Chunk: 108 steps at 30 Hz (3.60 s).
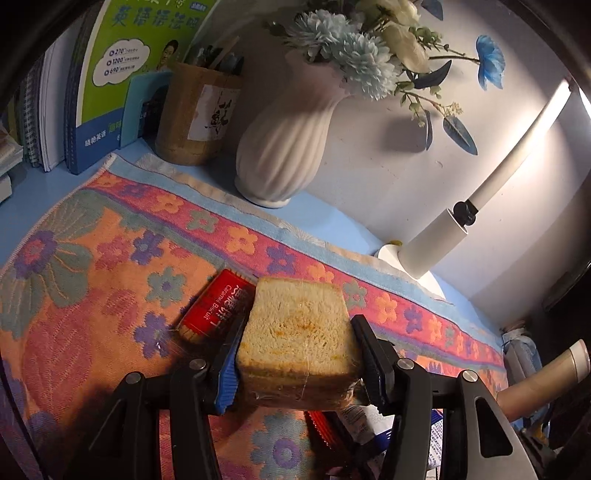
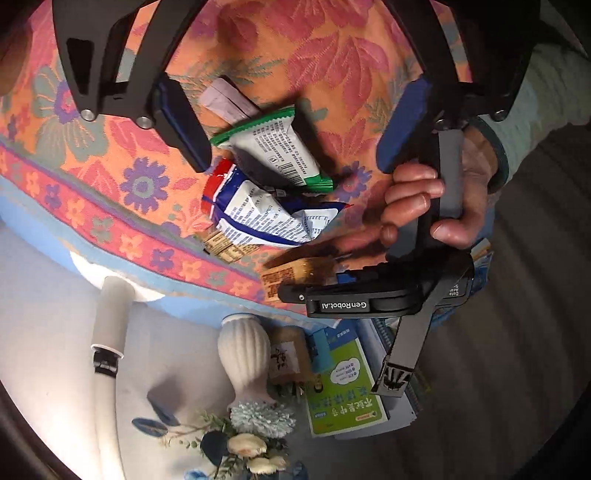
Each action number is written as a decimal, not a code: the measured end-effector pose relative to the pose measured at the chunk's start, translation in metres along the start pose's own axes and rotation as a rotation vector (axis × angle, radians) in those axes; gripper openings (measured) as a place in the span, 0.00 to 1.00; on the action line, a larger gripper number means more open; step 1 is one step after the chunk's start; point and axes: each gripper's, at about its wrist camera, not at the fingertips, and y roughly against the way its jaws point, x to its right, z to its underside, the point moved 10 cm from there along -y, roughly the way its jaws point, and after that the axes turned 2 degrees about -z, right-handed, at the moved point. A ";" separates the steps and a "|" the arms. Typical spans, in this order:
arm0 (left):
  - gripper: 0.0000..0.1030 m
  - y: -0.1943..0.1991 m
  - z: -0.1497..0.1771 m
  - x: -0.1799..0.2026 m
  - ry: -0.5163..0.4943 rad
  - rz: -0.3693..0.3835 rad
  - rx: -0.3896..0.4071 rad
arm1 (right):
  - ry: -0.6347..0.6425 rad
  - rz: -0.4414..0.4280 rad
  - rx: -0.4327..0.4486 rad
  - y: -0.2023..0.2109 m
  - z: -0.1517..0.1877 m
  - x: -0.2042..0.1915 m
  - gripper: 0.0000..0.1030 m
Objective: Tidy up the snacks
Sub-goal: 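Grasp the bread slice pack with left gripper while right gripper grasps the green wafer pack, then carry both packs to the glass plate and open both grippers, then move both grippers back to the remaining snacks on the bed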
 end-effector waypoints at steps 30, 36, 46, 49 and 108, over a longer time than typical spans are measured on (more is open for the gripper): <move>0.52 0.019 0.000 0.017 -0.084 -0.009 0.059 | -0.067 0.020 -0.038 0.000 0.026 0.002 0.47; 0.52 0.043 0.029 0.040 -0.113 0.053 0.023 | -0.138 0.106 0.019 0.060 0.046 0.015 0.47; 0.51 0.134 0.058 0.116 -0.259 0.115 0.053 | -0.332 0.242 0.140 0.154 0.082 0.043 0.47; 0.52 0.151 0.069 0.150 -0.295 0.177 0.053 | -0.376 0.278 0.186 0.185 0.092 0.051 0.47; 0.67 0.147 0.230 0.371 -0.553 0.496 -0.165 | -0.643 0.478 0.372 0.345 0.176 0.129 0.77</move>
